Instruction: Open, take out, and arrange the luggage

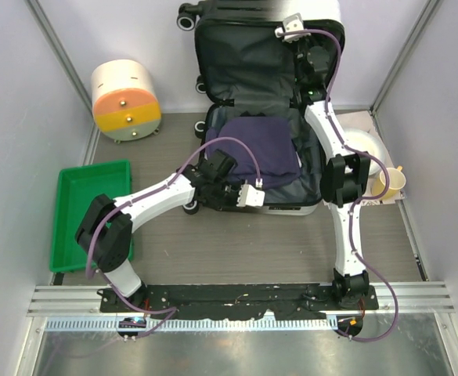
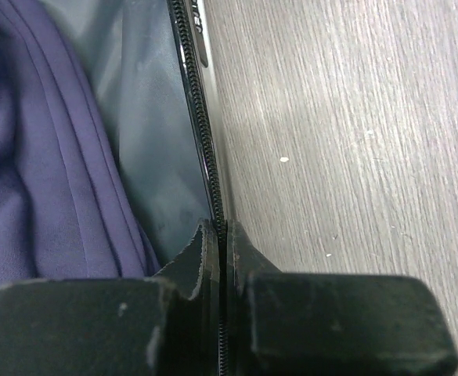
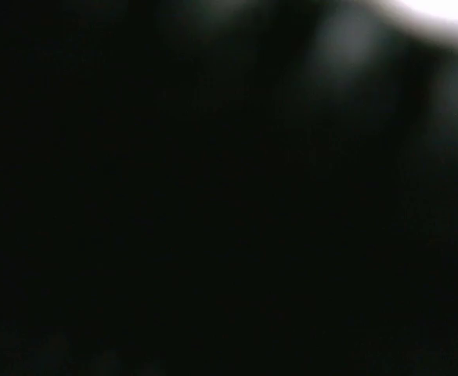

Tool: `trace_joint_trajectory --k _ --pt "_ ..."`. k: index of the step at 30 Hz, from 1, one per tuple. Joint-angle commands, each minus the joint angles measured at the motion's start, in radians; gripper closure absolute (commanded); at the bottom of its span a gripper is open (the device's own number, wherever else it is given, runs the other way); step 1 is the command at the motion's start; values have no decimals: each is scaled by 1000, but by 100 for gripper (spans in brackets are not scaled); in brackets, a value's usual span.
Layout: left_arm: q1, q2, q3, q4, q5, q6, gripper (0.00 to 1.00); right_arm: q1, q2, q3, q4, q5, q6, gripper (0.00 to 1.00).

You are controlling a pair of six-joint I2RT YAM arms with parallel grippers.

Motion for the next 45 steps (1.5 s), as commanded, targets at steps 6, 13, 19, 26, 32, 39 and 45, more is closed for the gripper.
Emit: trace_joint_trajectory --k 6,13,19,26,32,39,45 --pt "-49 7 4 -81 64 -144 100 -86 -26 -62 20 98 -77 30" --pt "-121 -51 -10 -134 52 -79 100 -113 21 18 27 102 -63 26" --pt "-154 -104 -38 -170 65 -127 100 -115 13 5 49 101 -65 23" --pt "-154 -95 -32 -70 -33 -239 55 -110 -121 -258 118 15 -62 16" --pt "-152 -135 -35 -21 -66 -289 32 -110 -211 -434 156 -97 -76 15" --pt "-151 -161 13 -38 -62 -343 29 -122 -60 -37 -15 -16 81 14" --pt "-149 -196 -4 -41 -56 -357 29 -141 -26 26 -192 -201 234 14"
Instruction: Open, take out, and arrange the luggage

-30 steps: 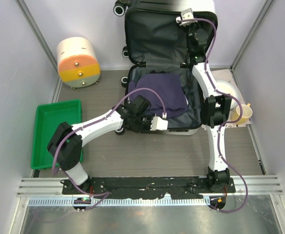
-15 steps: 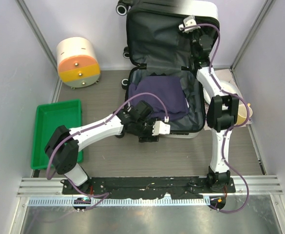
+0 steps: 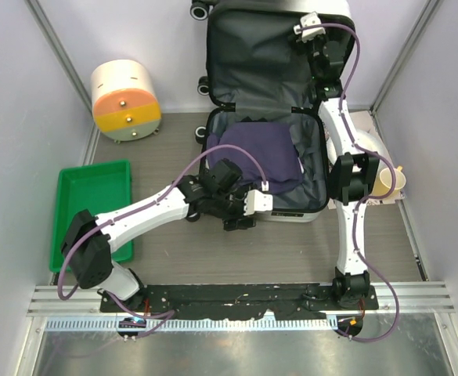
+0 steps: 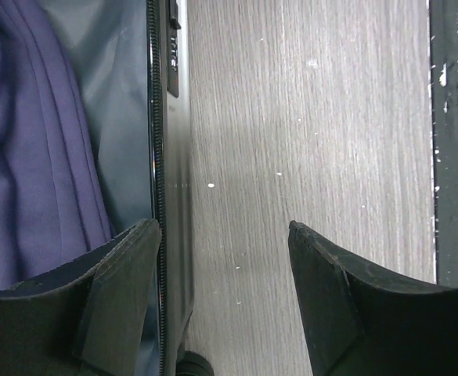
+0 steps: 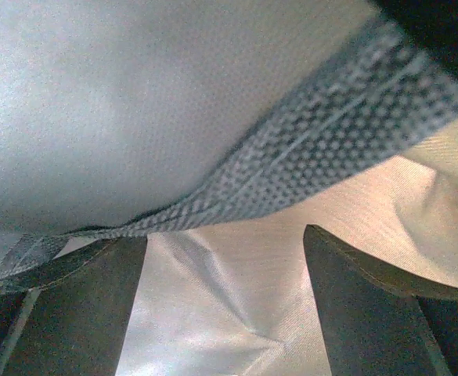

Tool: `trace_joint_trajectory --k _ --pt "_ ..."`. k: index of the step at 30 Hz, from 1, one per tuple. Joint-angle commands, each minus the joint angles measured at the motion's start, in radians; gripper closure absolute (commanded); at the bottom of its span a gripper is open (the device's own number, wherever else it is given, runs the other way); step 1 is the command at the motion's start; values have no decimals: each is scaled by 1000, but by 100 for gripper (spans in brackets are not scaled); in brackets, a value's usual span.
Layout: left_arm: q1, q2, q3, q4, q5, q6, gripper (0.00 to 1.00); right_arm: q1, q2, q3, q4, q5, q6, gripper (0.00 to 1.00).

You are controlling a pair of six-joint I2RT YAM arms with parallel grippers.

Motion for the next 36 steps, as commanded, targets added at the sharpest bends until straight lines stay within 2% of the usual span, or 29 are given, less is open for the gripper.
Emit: trace_joint_trajectory --k 1,2,7,8,12,15,16,17,18,19,20,21,22,25,30,33,36 --pt "-8 -57 20 -7 40 -36 28 -48 -82 -68 -83 -98 118 14" --pt "-8 -63 17 -6 39 -41 27 -45 -103 -164 -81 -124 145 14" --pt "-8 -95 8 0 42 -91 20 -42 -208 -375 -52 -190 218 12" --pt "-10 -101 6 0 42 -97 15 -42 -229 -419 -49 -192 222 11" --pt "-3 -138 -9 6 39 -126 15 -42 -282 -512 7 -177 227 11" --pt "59 -173 -9 51 40 -224 15 -42 -329 -538 0 -202 221 11" --pt "84 -193 -3 60 30 -302 15 -41 -340 -539 -12 -206 224 11" --pt "116 -203 3 68 27 -345 15 -38 -352 -541 -22 -212 225 11" --pt "203 -212 20 82 28 -391 15 -36 -383 -543 -43 -222 225 11" --pt "258 -232 29 86 37 -510 15 -34 -398 -550 -52 -224 230 11" --pt "318 -239 46 86 40 -559 15 -33 -418 -556 -61 -223 235 11" --pt "436 -249 54 67 42 -609 15 -33 -455 -567 -86 -224 247 11" --pt "495 -264 60 47 39 -667 16 -33 -479 -590 -100 -227 250 11" --pt "697 -304 42 -42 4 -689 16 -33 -576 -657 -172 -242 252 11" --pt "1011 -353 -57 -192 -91 -630 13 -31 -728 -794 -296 -267 264 11" --pt "1098 -289 -52 -294 -194 -651 14 -31 -831 -913 -302 -279 282 11" --pt "1100 -203 -51 -345 -288 -724 16 -31 -924 -1038 -296 -292 291 11"
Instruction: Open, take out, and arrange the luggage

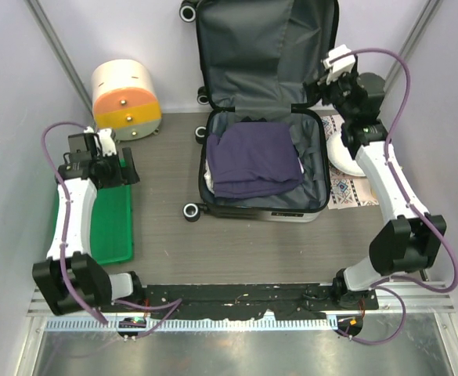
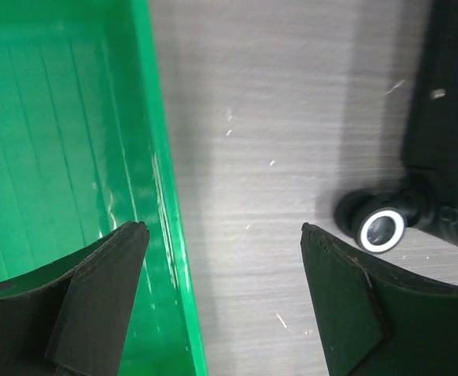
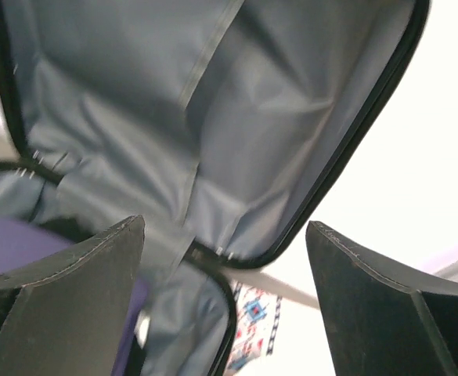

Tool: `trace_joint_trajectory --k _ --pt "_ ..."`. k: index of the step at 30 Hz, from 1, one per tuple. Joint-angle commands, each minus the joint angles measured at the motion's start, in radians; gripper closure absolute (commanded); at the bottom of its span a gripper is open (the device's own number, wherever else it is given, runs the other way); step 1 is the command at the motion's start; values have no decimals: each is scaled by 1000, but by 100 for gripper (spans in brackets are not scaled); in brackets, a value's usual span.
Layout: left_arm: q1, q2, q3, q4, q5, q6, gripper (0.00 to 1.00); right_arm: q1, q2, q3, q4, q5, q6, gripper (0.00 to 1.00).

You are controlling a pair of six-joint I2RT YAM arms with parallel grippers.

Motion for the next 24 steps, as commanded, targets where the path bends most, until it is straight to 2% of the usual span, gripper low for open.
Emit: trace_joint_trajectory --k 1,3,8,12,14,15,17,18,20,23,24 --pt "11 114 -15 -145 -147 -107 18 6 -103 -163 -56 -28 40 11" --pt "11 147 -45 -101 -160 -162 19 6 -144 -196 -91 -28 54 11" --pt "11 252 -101 17 -307 -227 21 7 -226 -293 -145 -13 66 11" --pt "-7 356 -101 50 -321 -247 30 6 -286 -330 -193 4 39 11" --pt "-54 380 -109 87 -312 -210 39 6 -310 -345 -202 19 28 11" --pt "-70 382 -114 100 -292 -186 55 6 -316 -349 -213 21 23 10" --pt "-122 382 -111 114 -275 -112 73 6 -332 -359 -223 27 19 10" --pt "-139 385 -108 114 -248 -82 88 7 -335 -362 -233 28 19 10" --pt "-177 387 -85 82 -237 41 98 7 -344 -369 -240 28 20 10" --pt "-182 378 -55 15 -217 150 100 7 -350 -374 -254 27 22 10" --pt "-182 368 -48 -14 -194 243 100 6 -352 -374 -256 25 25 10"
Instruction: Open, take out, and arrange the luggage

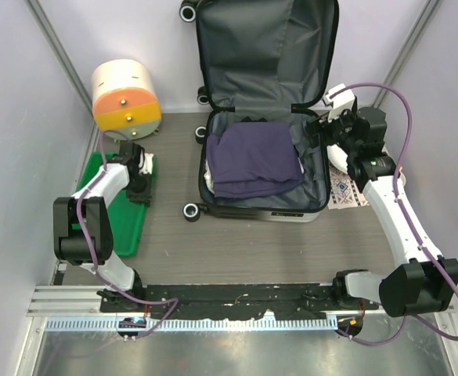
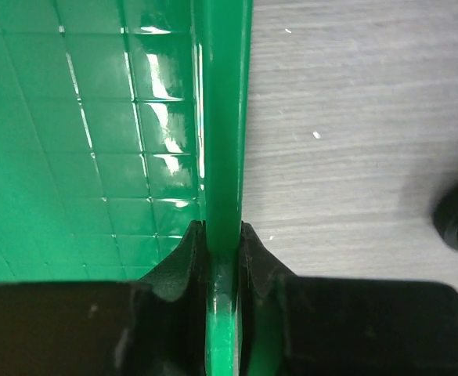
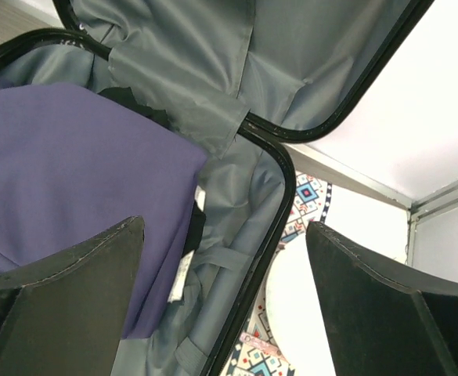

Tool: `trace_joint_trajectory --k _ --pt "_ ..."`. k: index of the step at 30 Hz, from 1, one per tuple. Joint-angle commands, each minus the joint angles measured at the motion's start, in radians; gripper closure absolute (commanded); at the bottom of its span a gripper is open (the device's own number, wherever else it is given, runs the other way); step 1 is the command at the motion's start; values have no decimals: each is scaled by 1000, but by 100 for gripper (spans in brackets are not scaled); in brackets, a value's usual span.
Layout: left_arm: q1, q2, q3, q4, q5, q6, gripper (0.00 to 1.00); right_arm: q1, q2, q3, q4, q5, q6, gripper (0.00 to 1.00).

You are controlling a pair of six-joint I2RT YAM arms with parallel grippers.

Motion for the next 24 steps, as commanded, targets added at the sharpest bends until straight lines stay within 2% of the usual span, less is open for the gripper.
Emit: trace_joint_trajectory --k 1,2,3,5,7,9,10,13,16,18,20,24 --pt "-4 -39 70 -91 63 298 100 6 -26 -12 -19 12 3 10" --pt "-4 -54 70 -137 63 339 100 4 -26 -13 -22 8 3 10" --pt "-4 -86 67 -162 66 461 100 6 -24 -13 -22 5 8 10" --pt "-4 -126 48 -243 100 607 100 6 -21 -16 -31 0 20 10" --pt "-2 -209 -5 -298 119 882 100 4 -14 -15 -40 -4 57 11" --pt "7 -282 -63 -303 132 1060 100 6 -8 -16 -63 -26 100 10" --pt "12 -348 -121 -311 141 1261 100 6 -6 -18 -71 -32 117 10" --pt "15 -440 -230 -218 136 1505 100 6 -3 -30 -94 -52 172 11" --pt "22 -421 -255 -158 144 1588 100 6 -1 -36 -118 -63 210 11" --pt "30 -357 -214 -165 182 1610 100 4 2 -35 -151 -75 218 11" --pt "42 -289 -183 -165 228 1616 97 4 3 -36 -174 -81 230 11" --pt "61 -232 -171 -147 268 1722 89 6 19 -30 -221 -81 256 11"
